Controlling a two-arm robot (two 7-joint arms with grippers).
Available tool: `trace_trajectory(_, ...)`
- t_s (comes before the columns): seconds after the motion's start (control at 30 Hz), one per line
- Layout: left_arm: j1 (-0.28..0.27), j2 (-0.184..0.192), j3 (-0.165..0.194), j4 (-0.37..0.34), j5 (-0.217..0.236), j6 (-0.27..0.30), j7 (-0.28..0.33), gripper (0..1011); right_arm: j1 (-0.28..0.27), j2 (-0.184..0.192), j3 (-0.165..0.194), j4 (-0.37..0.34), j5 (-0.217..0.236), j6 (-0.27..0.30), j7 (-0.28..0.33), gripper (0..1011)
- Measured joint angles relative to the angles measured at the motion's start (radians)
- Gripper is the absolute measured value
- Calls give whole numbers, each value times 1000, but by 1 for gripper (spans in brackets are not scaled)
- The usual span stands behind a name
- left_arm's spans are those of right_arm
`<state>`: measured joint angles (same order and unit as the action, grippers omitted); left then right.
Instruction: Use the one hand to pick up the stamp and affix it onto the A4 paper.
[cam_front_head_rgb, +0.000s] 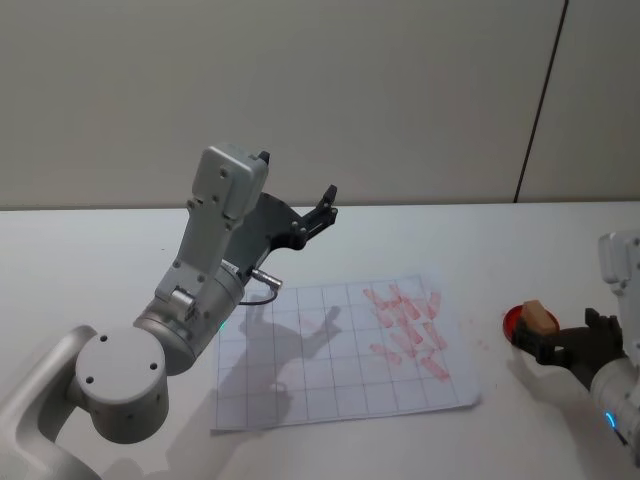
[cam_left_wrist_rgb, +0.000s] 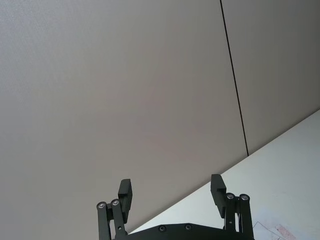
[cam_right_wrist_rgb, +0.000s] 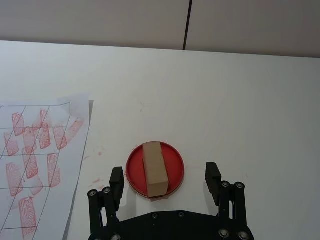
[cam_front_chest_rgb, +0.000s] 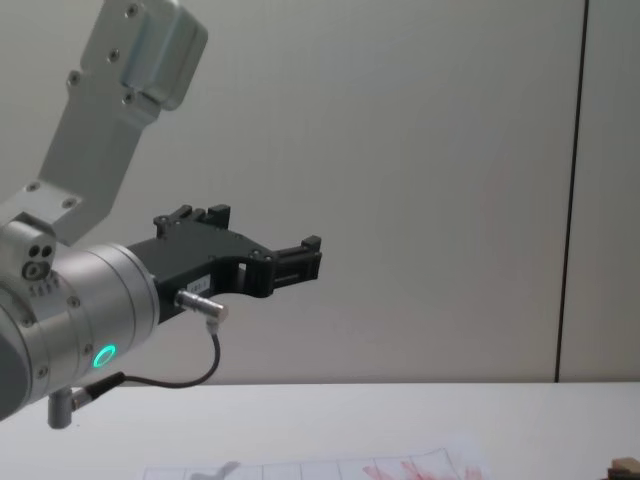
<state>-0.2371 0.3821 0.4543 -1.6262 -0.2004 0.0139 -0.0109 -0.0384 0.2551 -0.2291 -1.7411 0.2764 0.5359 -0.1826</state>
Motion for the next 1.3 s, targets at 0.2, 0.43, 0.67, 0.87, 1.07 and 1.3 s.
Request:
trace_trajectory(0.2, 0, 0, 0, 0, 0, 0, 0, 1001, 0, 4, 4, -8, -11, -5, 19, 1001)
trace_trajectory(0.43, 0, 0, 0, 0, 0, 0, 0, 1001, -2, 10, 7, -30, -29, -26, 40, 1001)
trace_trajectory(0.67, 0, 0, 0, 0, 0, 0, 0, 1001, 0, 13, 11, -39, -43, -17, 64, 1001)
trace_trajectory(0.87, 0, 0, 0, 0, 0, 0, 0, 1002, 10, 11, 13, -17, -53, 11, 85, 1001)
trace_trajectory(1.07, 0, 0, 0, 0, 0, 0, 0, 1001, 25, 5, 12, 24, -69, 26, 108, 1001)
trace_trajectory(1.3, 0, 0, 0, 0, 0, 0, 0, 1001, 41, -2, 10, 61, -85, 30, 128, 986)
